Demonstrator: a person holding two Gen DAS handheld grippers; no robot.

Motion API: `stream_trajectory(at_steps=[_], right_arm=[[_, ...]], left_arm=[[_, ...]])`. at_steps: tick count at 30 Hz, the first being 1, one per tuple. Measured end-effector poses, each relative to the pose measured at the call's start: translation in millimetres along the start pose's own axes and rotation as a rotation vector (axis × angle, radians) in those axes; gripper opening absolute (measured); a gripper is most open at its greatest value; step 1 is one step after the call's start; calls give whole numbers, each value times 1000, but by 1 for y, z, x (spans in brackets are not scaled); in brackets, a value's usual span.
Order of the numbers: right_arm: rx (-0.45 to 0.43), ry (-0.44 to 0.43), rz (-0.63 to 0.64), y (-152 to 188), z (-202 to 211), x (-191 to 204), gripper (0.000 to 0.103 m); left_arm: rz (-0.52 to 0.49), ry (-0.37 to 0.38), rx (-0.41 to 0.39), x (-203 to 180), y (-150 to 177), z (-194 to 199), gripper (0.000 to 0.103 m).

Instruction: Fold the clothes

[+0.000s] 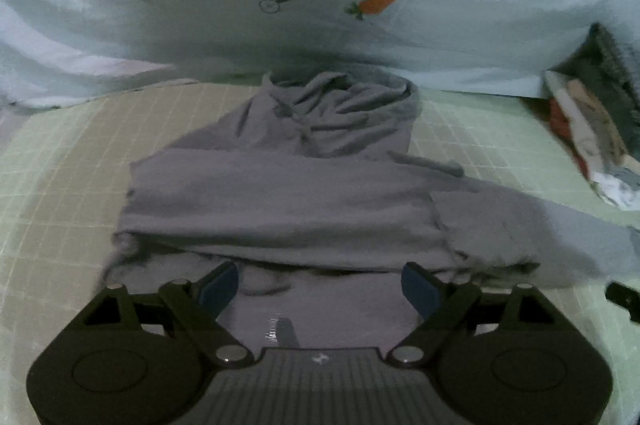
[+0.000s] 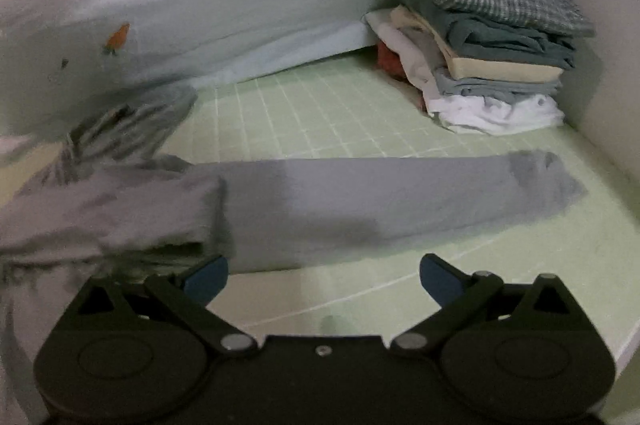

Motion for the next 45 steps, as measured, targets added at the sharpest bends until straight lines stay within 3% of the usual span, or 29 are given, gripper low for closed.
stream_trajectory(at_steps=[4,10,19,23,27,31,37,45], right_arm=[[40,8,-8,-14,-17,-32,103],[57,-15,2,-26,-49,-66,103],[121,-2,-17,-46,-102,-88,103],[153,-1,-14,-52,-123,-86,103],[171,9,16,-51,-134,-80,103],[179,27,28,-46,-134,-78,103],[181,55,40,-34,-119,-72,103],[170,94,34,-27,-93,-47,103]], left_arm=[[17,23,-6,-37,-4,-6,89],[16,10,11,-77,-17,-40,78],[74,-26,126,-87,-21,-102,75],[34,-9,118,-93,-21,-102,34],[-9,7,104,-99,-21,-101,15],[-53,15,83,-104,-22,-98,11],[-111,-18,-13,-84,-41,-63,10],[-99,-124,-120,7,-78,-17,10]])
Point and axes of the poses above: each gripper's, at about its wrist camera, not at the fingertips, and z roughly against the way its jaws point, x to its left, y to its underside, the point moved 1 cm from there along -z, roughly the way its jaws point, and after that the axes turned 7 degrees about y, right-handed, at the moved point
